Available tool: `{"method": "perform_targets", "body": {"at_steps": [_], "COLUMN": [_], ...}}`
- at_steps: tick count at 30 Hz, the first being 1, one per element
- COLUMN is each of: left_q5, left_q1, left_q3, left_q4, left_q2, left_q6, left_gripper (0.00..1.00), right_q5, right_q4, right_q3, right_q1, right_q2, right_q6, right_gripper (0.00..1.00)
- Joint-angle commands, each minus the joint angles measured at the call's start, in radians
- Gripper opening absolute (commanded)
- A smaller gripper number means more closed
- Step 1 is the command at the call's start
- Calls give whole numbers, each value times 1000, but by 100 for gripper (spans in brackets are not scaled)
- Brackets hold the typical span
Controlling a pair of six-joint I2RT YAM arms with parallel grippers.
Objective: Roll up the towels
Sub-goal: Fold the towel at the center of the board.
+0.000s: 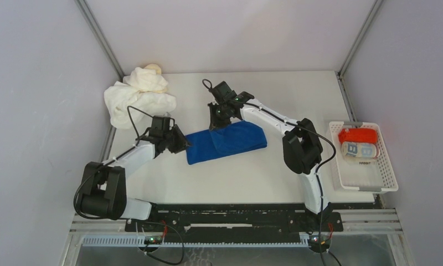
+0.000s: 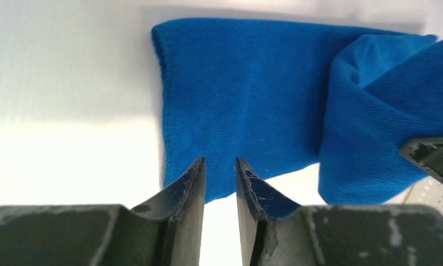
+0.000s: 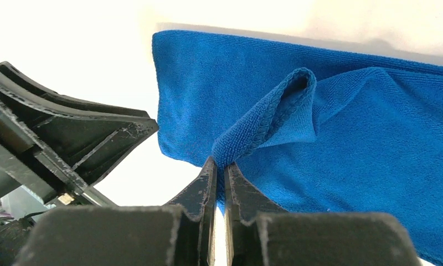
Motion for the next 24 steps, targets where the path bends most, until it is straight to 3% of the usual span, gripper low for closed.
{"method": "perform_targets", "body": {"at_steps": [1,10,24], "left_q5": [41,195,98], "left_q1": [-16,-21,-51], "left_q3": [54,-4,-18], "left_q4": [19,239,204], "left_q2": [-15,134,253], "left_q6": [15,-61,-51], "left_gripper": [32,30,24], "right_q5": [-4,-12,-12], "right_q4": [23,24,23], "right_q3": [0,-3,13], "right_q1": [-3,-1,12], "right_q2": [-69,-63,-92], "right_q6": [-16,-21,-15], "right_gripper": [3,3,3]}}
